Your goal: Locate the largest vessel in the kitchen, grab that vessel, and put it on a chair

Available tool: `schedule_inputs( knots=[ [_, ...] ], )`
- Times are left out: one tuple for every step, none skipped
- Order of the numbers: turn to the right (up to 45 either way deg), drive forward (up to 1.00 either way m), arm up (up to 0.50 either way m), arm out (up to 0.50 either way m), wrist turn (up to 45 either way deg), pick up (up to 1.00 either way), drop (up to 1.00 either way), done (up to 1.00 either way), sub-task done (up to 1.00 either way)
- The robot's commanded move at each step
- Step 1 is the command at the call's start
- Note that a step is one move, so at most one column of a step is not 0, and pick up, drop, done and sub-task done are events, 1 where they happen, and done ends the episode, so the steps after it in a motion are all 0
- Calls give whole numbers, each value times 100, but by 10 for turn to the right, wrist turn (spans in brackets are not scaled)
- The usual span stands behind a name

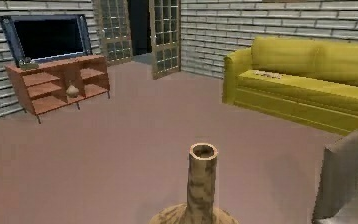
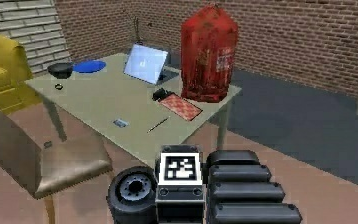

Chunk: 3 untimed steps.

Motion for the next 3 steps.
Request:
schedule_inputs(
  knots=[
    [60, 0, 0, 0, 0, 0, 0, 0, 0],
    [0, 50, 0, 0, 0, 0, 0, 0, 0],
    [-450, 0, 0, 0, 0, 0, 0, 0, 0]
  ],
)
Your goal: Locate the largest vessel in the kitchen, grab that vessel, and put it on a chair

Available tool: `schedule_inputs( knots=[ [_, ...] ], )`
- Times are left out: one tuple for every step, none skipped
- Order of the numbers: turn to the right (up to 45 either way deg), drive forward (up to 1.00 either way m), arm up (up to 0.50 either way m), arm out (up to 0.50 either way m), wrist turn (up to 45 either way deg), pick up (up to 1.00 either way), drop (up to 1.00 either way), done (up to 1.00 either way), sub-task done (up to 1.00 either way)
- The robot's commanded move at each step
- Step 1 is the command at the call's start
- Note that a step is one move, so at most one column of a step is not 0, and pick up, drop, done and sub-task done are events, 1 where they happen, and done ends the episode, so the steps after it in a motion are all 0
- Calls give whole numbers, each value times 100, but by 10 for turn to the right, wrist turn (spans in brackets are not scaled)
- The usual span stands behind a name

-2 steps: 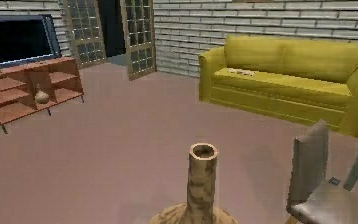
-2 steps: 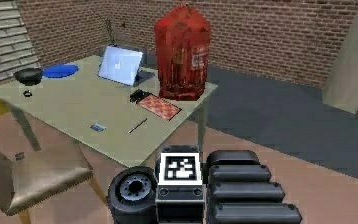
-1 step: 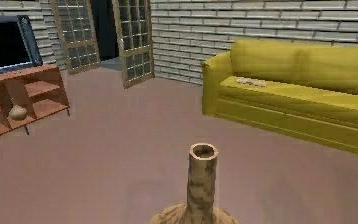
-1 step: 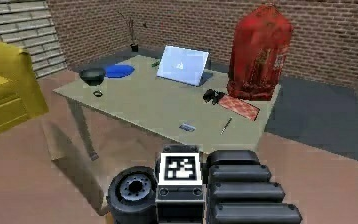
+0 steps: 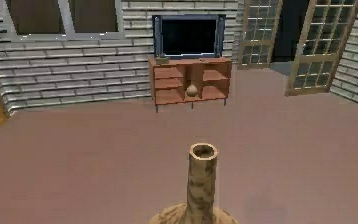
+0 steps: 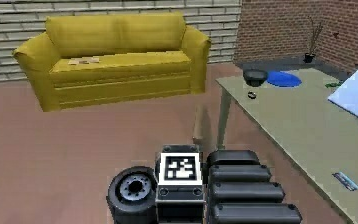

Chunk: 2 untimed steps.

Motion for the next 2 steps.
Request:
schedule_inputs(
  knots=[
    [-300, 0, 0, 0, 0, 0, 0, 0, 0],
    [450, 0, 0, 0, 0, 0, 0, 0, 0]
  ],
)
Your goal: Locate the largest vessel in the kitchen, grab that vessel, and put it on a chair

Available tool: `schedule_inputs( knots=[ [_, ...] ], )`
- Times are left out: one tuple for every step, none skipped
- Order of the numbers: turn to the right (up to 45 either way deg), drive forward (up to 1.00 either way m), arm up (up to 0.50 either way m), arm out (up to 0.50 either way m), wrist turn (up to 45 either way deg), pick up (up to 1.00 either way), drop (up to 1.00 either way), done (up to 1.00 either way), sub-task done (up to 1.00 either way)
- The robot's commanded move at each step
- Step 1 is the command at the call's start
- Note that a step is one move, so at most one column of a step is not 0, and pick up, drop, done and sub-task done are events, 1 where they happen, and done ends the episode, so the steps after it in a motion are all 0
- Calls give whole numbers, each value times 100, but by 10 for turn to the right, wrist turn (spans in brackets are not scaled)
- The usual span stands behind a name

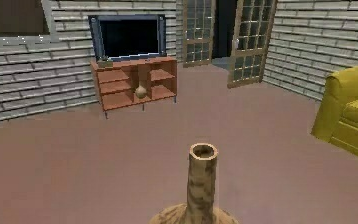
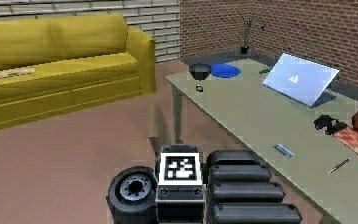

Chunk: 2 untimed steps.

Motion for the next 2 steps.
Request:
schedule_inputs(
  knots=[
    [210, 0, 0, 0, 0, 0, 0, 0, 0],
    [0, 0, 0, 48, 0, 0, 0, 0, 0]
  ],
)
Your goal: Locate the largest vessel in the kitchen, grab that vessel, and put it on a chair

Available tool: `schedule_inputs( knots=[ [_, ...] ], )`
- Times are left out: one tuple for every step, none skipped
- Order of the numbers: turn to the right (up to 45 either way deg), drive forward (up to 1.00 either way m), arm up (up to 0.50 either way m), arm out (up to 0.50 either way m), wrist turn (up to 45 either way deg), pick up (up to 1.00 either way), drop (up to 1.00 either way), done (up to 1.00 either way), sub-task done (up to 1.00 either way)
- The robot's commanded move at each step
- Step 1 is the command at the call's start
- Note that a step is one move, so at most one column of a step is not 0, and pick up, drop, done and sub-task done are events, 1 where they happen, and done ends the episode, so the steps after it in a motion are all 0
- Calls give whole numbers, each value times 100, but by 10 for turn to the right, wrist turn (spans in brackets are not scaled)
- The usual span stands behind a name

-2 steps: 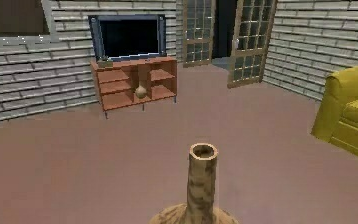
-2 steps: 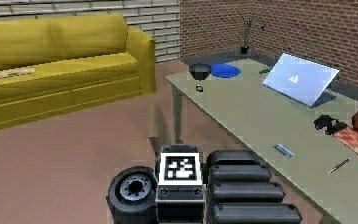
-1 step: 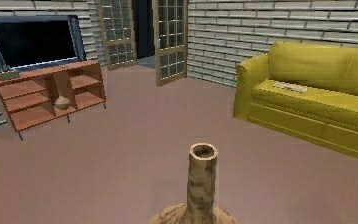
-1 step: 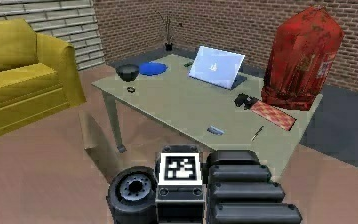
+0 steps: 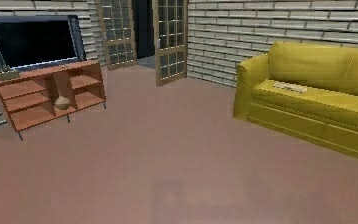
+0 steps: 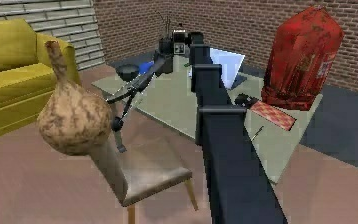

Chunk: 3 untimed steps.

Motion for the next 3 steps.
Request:
schedule_inputs(
  knots=[
    [0, 0, 0, 0, 450, 0, 0, 0, 0],
    [0, 0, 0, 0, 450, 0, 0, 0, 0],
    [0, 0, 0, 0, 60, 0, 0, 0, 0]
  ],
)
